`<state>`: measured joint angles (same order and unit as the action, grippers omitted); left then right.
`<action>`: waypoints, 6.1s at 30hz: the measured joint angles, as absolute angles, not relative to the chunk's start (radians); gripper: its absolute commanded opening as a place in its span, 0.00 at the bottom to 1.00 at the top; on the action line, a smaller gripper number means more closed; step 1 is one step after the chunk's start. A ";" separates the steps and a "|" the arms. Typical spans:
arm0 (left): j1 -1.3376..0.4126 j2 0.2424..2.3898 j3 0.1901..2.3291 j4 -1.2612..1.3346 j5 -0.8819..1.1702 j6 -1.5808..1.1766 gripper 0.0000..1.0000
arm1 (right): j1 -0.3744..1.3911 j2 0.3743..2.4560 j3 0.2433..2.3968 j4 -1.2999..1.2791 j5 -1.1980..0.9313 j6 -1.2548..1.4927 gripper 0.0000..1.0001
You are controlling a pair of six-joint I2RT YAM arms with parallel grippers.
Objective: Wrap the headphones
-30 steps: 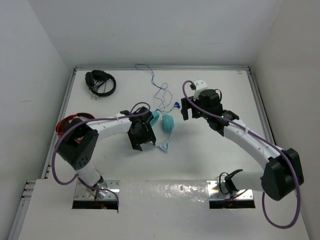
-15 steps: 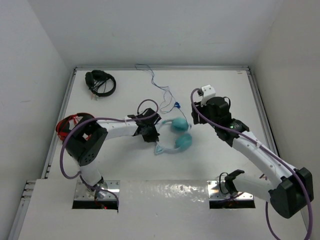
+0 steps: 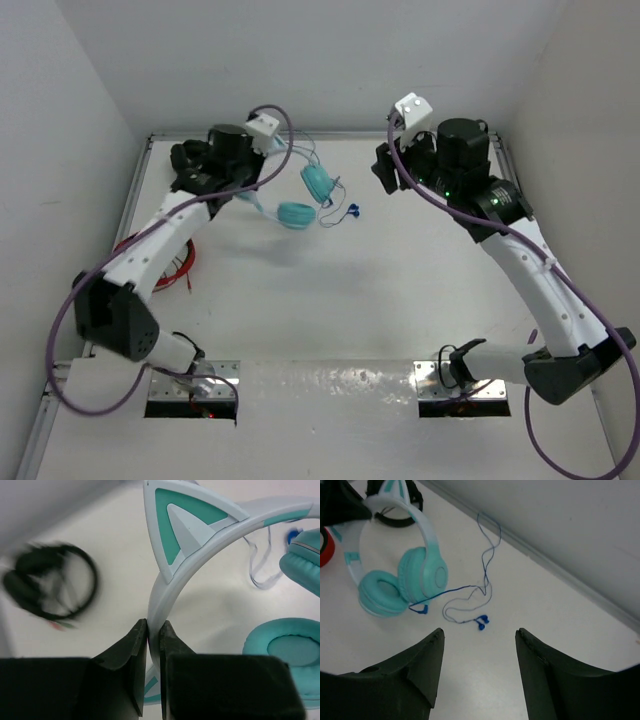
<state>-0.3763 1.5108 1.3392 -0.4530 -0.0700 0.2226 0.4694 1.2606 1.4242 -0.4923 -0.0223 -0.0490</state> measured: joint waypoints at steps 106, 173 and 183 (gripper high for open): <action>-0.038 1.724 2.102 -0.803 0.342 -0.349 0.00 | 0.512 2.209 1.651 0.564 -0.052 0.244 0.56; -0.238 1.874 2.471 -0.791 0.419 -0.044 0.00 | 0.493 2.074 1.543 0.334 -0.381 0.322 0.88; -0.228 1.881 2.497 -0.788 0.347 -0.029 0.00 | 0.360 1.995 1.145 0.413 -0.346 0.428 0.90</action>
<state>-0.2283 1.8809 2.4969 -0.7876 0.3470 -0.0288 0.3595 1.9949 1.1454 0.4133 -0.3458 0.4282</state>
